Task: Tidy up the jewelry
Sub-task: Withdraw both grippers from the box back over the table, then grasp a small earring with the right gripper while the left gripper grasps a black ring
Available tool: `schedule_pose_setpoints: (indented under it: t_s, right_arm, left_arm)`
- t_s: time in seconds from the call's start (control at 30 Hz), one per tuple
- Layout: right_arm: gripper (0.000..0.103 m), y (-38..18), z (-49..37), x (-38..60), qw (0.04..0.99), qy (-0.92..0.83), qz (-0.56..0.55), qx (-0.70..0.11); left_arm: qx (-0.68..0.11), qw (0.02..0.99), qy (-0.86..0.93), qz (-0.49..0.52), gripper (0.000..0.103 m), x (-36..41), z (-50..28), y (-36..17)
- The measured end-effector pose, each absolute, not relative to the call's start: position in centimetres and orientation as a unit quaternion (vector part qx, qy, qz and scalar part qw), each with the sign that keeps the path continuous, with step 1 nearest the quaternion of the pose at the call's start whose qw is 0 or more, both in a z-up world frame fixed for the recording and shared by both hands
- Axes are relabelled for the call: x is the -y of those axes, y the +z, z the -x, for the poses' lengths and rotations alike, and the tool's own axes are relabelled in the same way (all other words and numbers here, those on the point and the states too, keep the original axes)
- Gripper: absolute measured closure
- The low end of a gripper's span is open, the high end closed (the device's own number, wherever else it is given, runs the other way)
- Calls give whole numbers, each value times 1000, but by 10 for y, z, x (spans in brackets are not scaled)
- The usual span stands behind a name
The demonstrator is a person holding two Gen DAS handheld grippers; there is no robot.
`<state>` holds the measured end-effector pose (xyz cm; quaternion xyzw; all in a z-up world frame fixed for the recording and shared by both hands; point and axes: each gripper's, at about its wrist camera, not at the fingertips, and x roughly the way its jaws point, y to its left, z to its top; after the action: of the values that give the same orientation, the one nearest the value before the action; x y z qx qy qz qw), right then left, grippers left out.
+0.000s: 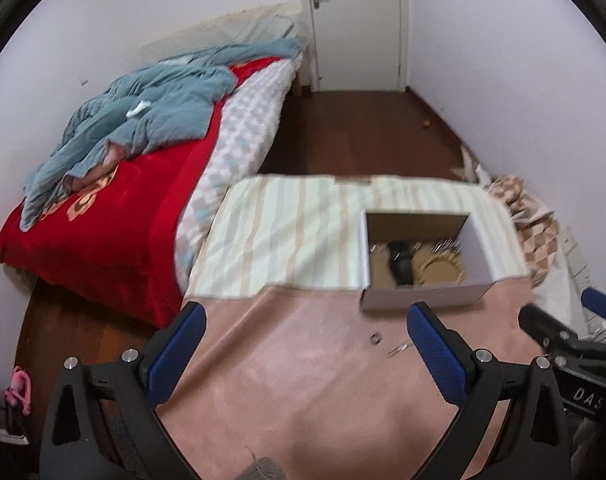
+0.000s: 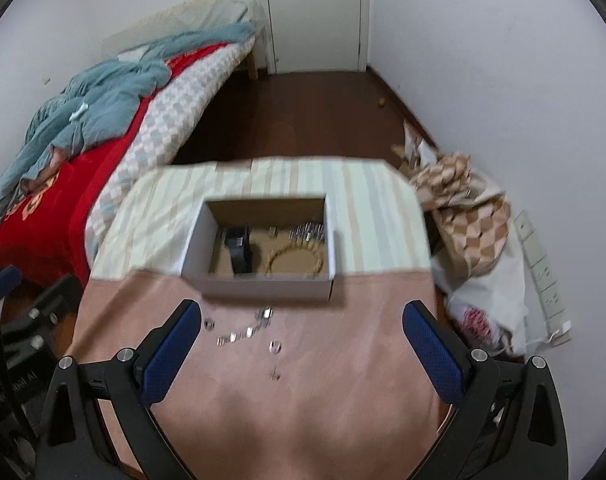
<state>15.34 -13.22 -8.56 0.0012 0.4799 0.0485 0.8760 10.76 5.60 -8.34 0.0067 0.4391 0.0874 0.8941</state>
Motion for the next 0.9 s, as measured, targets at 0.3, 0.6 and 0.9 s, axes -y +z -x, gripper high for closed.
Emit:
schedule_pose_setpoints:
  t_s: [0.3, 0.6, 0.9]
  right_arm:
    - [44, -210, -138, 129, 836, 75, -30, -542]
    - [56, -257, -135, 113, 836, 101, -45, -538]
    - [94, -256, -131, 93, 856, 85, 19, -510]
  left_arm:
    - [-525, 840, 134, -17, 0, -79, -106, -186]
    - [-561, 815, 144, -6, 0, -100, -104, -227]
    - [-564, 816, 126, -8, 0, -89, -122, -233]
